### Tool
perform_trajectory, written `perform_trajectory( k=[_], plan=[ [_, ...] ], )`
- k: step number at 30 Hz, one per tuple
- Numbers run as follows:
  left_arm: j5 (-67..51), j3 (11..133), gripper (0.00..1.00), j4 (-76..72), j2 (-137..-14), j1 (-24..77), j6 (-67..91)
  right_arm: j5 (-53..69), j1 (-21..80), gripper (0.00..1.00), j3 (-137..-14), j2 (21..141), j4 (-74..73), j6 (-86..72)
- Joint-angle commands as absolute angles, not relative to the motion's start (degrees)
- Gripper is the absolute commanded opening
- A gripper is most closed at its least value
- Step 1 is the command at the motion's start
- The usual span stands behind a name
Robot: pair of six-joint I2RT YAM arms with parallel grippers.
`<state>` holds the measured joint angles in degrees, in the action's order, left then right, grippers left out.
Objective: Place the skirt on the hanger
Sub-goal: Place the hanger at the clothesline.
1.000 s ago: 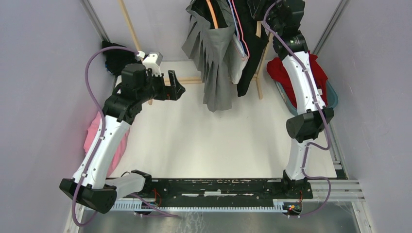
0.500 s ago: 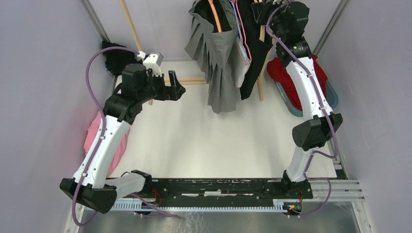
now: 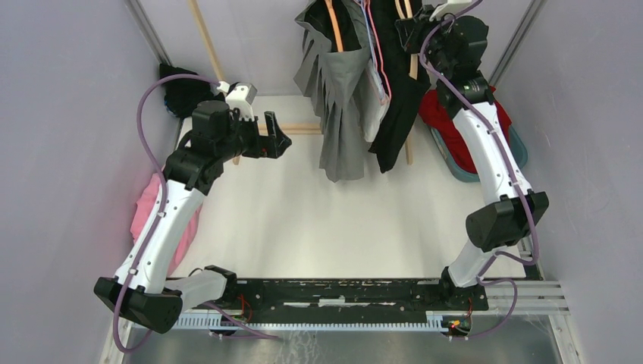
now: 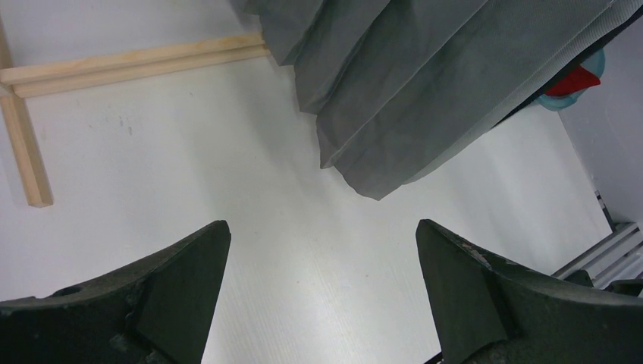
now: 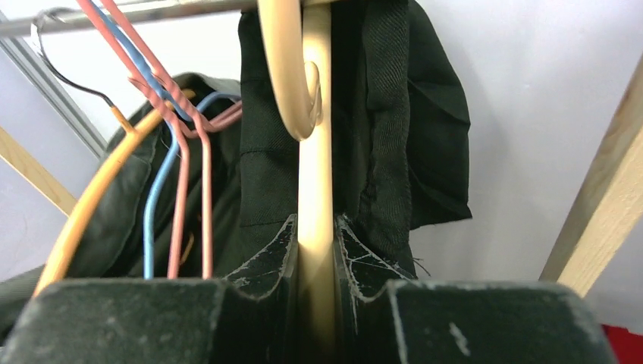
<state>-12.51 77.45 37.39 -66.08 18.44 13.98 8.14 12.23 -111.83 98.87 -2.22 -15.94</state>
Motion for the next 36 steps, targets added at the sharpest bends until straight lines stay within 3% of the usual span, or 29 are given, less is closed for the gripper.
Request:
perform_trajectory(
  k=[1, 4, 11, 23, 36],
  plan=[
    [-14.44, 77.33, 0.98, 34.07, -65.93, 18.19, 15.01, 7.48, 11.94, 0.02, -113.75, 98.43, -3.27, -15.04],
    [-14.51, 77.34, 0.98, 34.03, -65.74, 18.17, 15.20, 7.04, 11.91, 0.02, -122.47, 102.23, -12.39, -14.94],
    [-15.05, 77.51, 0.98, 34.06, -65.47, 18.19, 15.45, 5.79, 11.92, 0.02, -126.49, 105.03, -14.44, -15.03],
    [-15.02, 76.75, 0.98, 34.03, -65.10, 18.25, 15.38, 9.19, 11.88, 0.02, -105.01, 94.15, 6.24, -16.77],
    [-15.12, 76.37, 0.98, 33.50, -65.13, 18.21, 15.64, 8.66, 12.04, 0.02, -99.62, 89.52, 16.88, -18.08]
  ],
)
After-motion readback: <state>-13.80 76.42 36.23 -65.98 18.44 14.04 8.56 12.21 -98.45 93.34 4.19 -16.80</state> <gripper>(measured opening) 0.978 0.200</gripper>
